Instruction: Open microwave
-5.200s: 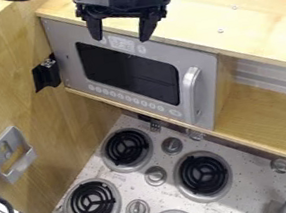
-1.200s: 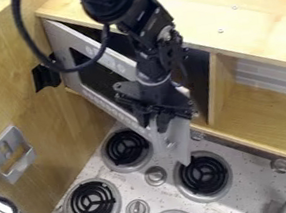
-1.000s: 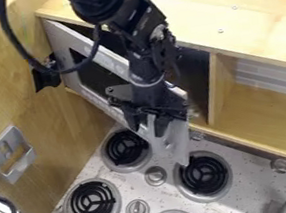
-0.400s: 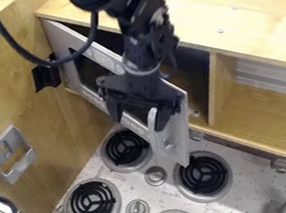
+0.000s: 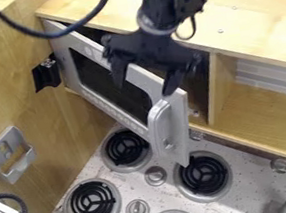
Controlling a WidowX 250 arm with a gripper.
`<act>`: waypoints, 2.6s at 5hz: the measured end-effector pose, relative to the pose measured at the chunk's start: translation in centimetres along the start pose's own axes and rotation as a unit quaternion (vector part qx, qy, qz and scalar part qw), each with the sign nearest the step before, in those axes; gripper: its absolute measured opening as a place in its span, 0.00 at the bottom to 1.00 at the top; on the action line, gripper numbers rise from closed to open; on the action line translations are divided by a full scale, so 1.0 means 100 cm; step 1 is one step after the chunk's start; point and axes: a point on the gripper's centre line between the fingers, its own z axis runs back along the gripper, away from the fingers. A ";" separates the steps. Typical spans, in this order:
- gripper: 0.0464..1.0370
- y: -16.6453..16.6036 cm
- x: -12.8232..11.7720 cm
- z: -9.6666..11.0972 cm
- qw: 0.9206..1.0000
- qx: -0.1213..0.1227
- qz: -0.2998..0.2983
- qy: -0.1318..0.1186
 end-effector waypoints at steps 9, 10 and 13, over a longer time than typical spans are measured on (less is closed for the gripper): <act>0.96 0.014 -0.026 -0.076 0.991 -0.072 0.088 0.063; 0.96 0.032 -0.032 -0.075 0.989 -0.063 0.118 0.063; 0.96 0.083 -0.050 -0.082 0.979 -0.037 0.186 0.077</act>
